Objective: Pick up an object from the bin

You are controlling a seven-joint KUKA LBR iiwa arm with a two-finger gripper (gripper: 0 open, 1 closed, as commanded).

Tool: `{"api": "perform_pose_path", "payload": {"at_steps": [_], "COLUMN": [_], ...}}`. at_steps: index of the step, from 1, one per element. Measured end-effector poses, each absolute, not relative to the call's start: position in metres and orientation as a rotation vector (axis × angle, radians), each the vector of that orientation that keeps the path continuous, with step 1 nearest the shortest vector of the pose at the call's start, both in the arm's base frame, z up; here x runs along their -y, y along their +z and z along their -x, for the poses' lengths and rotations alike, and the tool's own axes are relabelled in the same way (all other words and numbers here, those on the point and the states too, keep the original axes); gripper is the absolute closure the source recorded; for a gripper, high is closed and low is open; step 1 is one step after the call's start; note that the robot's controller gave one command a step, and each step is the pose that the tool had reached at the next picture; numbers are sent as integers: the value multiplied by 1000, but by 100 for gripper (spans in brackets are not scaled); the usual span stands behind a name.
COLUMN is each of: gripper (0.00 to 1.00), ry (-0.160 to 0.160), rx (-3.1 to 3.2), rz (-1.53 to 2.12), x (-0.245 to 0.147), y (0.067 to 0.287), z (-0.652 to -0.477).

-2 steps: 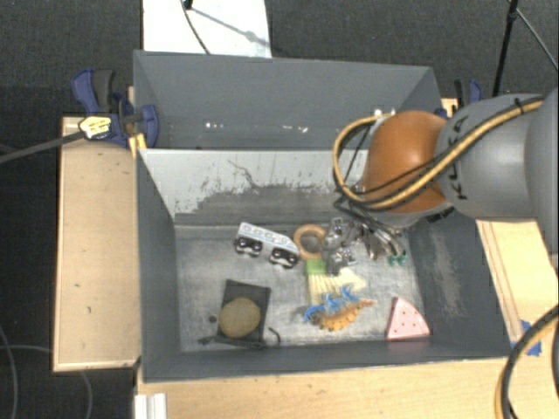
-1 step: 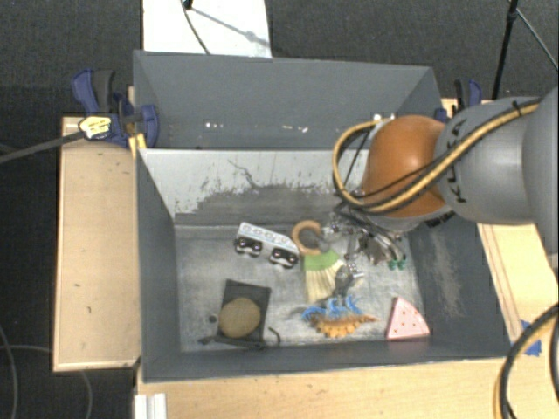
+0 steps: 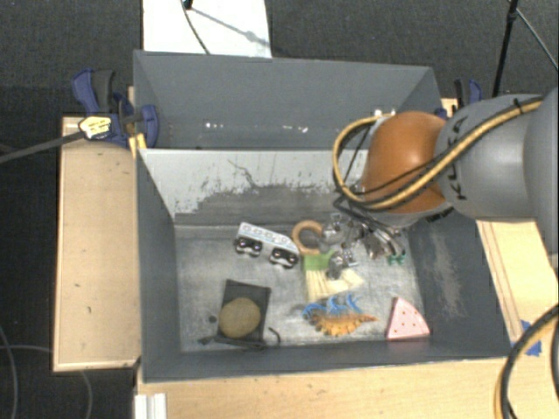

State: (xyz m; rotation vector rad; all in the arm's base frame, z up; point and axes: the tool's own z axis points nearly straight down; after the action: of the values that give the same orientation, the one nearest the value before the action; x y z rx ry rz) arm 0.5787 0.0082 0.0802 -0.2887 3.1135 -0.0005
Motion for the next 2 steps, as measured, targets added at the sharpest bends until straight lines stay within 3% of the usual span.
{"api": "perform_pose_path", "payload": {"at_steps": [1,2], "gripper": [100,100], "ry": [0,0], "rx": [-3114,-3129], "rz": [288,254], "x": [-8,0], "y": [80,177], "z": [-579,-570]}}
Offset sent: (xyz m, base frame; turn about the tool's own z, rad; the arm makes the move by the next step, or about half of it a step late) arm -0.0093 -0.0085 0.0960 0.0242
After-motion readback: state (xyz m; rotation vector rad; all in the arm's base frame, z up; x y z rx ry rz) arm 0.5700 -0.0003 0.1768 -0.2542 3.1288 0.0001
